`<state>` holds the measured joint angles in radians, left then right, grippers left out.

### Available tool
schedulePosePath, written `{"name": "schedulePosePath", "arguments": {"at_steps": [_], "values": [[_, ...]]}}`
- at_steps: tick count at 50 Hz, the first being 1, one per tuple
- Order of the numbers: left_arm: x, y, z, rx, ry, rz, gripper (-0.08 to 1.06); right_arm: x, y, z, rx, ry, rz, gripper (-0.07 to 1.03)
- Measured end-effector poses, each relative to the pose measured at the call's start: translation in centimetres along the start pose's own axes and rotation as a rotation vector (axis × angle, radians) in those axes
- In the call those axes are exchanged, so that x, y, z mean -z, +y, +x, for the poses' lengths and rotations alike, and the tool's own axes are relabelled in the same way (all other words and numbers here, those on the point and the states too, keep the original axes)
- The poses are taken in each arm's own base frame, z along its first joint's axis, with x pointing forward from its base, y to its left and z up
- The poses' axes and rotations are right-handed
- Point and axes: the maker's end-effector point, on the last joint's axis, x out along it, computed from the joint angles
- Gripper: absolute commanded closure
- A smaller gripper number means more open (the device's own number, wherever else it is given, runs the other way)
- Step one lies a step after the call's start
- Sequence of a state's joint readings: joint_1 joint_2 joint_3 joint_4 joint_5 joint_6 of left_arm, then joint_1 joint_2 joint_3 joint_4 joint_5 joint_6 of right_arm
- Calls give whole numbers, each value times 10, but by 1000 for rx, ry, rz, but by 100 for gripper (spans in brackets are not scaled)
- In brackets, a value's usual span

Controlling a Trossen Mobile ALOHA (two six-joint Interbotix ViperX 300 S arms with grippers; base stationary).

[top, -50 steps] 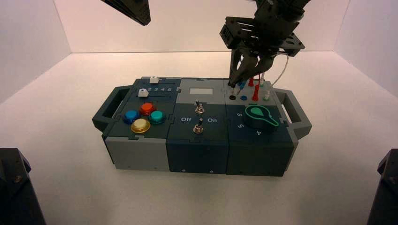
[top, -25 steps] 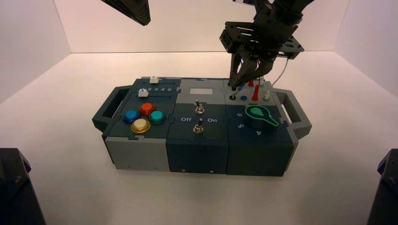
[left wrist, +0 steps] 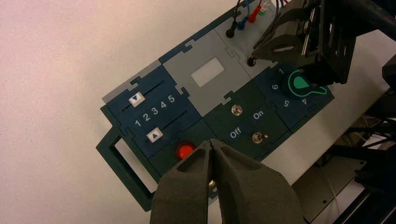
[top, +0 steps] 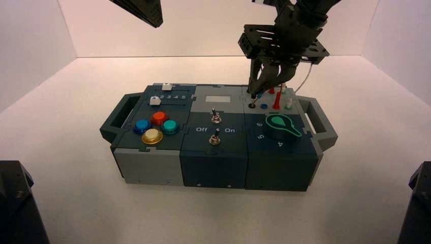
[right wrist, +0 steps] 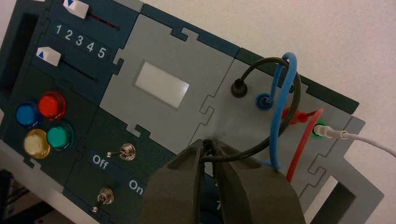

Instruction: Insert the black wire.

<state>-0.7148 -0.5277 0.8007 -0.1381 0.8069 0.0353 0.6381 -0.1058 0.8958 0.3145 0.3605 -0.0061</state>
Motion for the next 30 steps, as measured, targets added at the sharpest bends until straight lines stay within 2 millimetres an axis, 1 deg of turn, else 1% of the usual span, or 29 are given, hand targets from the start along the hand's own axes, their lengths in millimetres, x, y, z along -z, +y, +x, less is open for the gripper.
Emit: {"name": "schedulePosePath", "arguments": {"at_steps": [30], "values": [[0, 0, -2, 0, -5, 2, 101, -1, -1, 3, 3, -4, 3, 99]]}}
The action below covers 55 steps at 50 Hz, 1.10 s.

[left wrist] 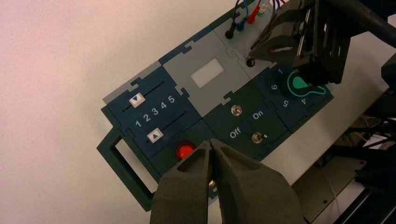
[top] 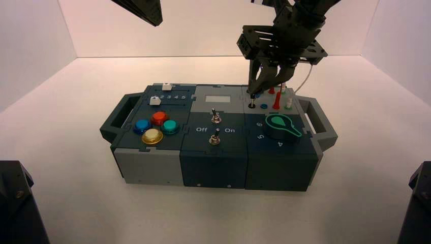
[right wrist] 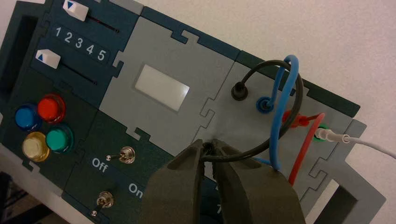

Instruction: Insert the black wire.

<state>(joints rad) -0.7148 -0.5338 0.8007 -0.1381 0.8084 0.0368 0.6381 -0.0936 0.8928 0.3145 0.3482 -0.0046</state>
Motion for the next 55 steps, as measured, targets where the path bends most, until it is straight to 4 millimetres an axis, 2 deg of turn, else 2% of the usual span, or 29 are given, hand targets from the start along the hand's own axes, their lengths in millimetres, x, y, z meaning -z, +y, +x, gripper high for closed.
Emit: {"name": "schedulePosePath", "arguments": {"at_steps": [55], "values": [[0, 0, 0, -1, 0, 7, 101, 11, 6, -2, -6, 18, -32, 99]]}}
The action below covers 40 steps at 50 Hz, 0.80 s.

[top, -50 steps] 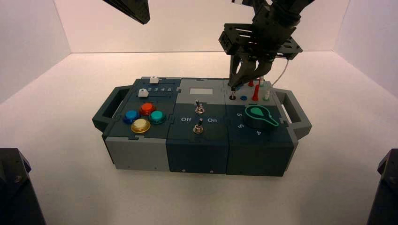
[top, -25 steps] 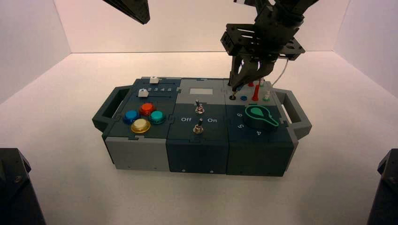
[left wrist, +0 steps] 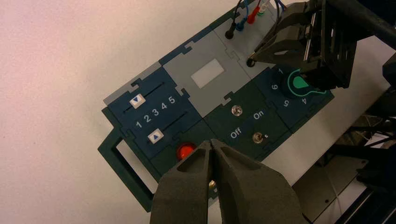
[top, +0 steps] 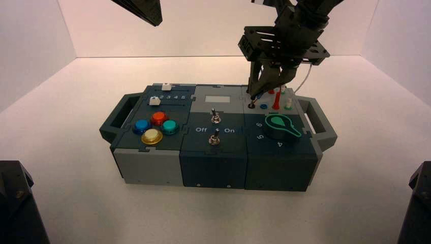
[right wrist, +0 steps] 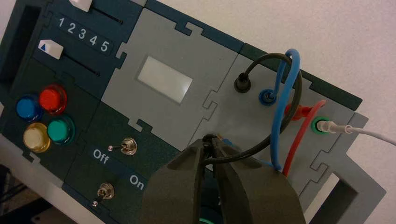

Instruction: Insert the black wire.

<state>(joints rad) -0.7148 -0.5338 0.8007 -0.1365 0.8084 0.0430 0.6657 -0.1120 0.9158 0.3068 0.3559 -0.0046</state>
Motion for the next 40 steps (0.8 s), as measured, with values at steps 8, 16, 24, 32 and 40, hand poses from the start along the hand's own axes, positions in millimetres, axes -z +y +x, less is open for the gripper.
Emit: {"name": "schedulePosePath", "arguments": {"at_steps": [8, 16, 24, 32, 40], "values": [[0, 0, -1, 0, -3, 2, 101, 0, -1, 0, 5, 0, -13, 99], [0, 0, -1, 0, -5, 2, 101, -1, -1, 1, 15, -1, -27, 98], [0, 0, -1, 0, -3, 2, 101, -4, -1, 1, 18, -3, -39, 98], [0, 0, -1, 0, -3, 2, 101, -5, 0, 0, 20, 2, -48, 99], [0, 0, -1, -1, -5, 2, 101, -5, 0, -3, 21, 13, -58, 99]]}}
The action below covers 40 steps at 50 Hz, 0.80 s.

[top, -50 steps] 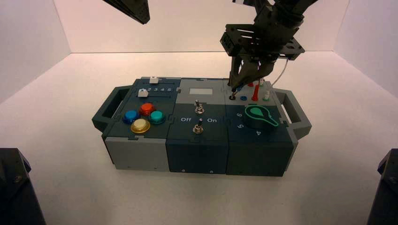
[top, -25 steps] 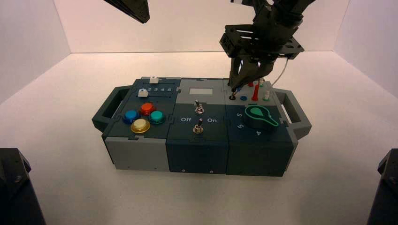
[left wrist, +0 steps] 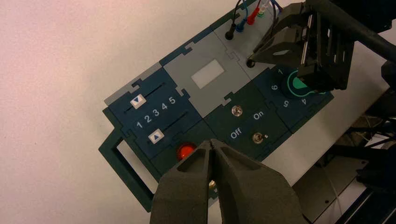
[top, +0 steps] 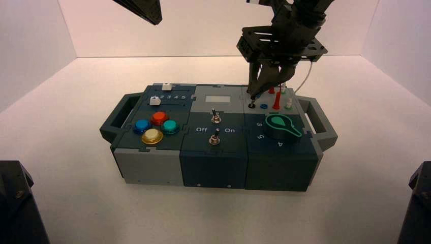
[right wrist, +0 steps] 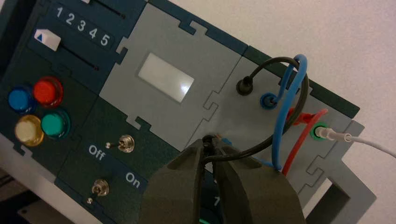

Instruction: Insert the black wire.

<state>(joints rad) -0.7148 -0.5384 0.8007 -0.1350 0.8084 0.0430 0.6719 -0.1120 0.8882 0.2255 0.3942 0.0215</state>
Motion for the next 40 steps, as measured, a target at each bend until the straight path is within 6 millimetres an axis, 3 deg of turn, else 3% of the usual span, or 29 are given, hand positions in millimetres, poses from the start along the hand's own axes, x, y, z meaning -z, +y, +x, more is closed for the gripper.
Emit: {"name": "schedulePosePath", "arguments": {"at_steps": [40], "values": [[0, 0, 0, 0, -2, 2, 101, -3, -2, -4, 5, -13, -7, 99]]}}
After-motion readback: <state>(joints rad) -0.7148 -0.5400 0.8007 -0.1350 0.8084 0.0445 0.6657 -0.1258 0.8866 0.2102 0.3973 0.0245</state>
